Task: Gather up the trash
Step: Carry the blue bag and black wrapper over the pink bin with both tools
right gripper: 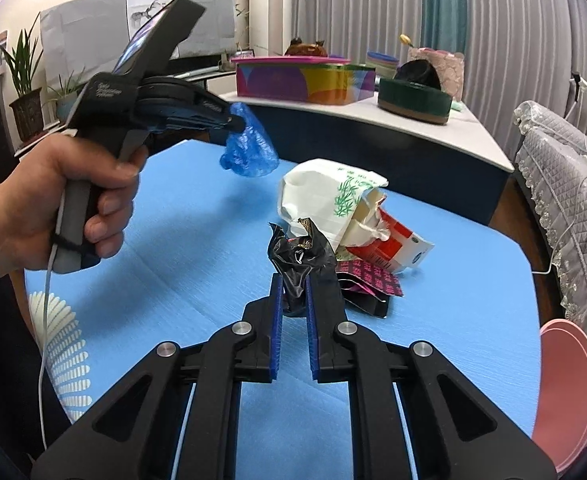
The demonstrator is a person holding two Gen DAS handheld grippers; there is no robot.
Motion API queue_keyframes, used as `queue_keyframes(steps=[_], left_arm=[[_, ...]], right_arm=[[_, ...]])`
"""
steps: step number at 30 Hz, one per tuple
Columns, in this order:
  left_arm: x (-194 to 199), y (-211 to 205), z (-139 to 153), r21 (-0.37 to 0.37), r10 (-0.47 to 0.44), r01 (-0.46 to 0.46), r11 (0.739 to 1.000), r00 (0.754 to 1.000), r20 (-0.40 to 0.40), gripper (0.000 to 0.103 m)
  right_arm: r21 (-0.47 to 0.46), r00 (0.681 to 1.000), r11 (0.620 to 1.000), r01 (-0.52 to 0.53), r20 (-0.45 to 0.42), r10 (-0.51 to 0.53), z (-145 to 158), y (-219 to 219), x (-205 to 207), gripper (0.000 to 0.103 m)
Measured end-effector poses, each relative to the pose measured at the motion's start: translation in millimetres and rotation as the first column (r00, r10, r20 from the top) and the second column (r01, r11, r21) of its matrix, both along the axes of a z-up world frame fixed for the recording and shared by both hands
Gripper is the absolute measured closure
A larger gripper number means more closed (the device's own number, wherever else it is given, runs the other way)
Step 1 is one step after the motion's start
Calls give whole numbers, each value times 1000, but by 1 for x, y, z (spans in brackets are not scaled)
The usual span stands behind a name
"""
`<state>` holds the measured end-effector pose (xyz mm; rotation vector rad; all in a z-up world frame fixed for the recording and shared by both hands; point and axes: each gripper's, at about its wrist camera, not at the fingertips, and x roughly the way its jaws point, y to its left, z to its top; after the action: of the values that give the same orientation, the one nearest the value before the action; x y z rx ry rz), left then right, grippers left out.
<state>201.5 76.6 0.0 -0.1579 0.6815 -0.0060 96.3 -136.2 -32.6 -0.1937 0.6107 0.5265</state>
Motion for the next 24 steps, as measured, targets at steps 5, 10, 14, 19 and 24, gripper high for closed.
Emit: queue_keyframes(steps=[5,10,14,19,24], left_arm=[[-23,-9,9,8,-2,1,1000,1000,24,103],[-46,-26,8,12,-7,7,1000,1000,30,103],[-64,-44,8,31,-29,28,999,999,39,103],[-80,-59,6,13,-46,46,999,998,45,103],[-88,-79,4,17,-74,73,997,996,47,103]], right_arm=[[14,999,999,29,12,-29,10,-13,-9,92],[44,997,996,76,7,-77,18,-31,-13,92],[71,993,990,119,8,-120,26,-47,-14,92],[90,985,982,168,11,-170,32,-64,-14,92],[102,975,970,219,8,-221,35,-84,-13,92]])
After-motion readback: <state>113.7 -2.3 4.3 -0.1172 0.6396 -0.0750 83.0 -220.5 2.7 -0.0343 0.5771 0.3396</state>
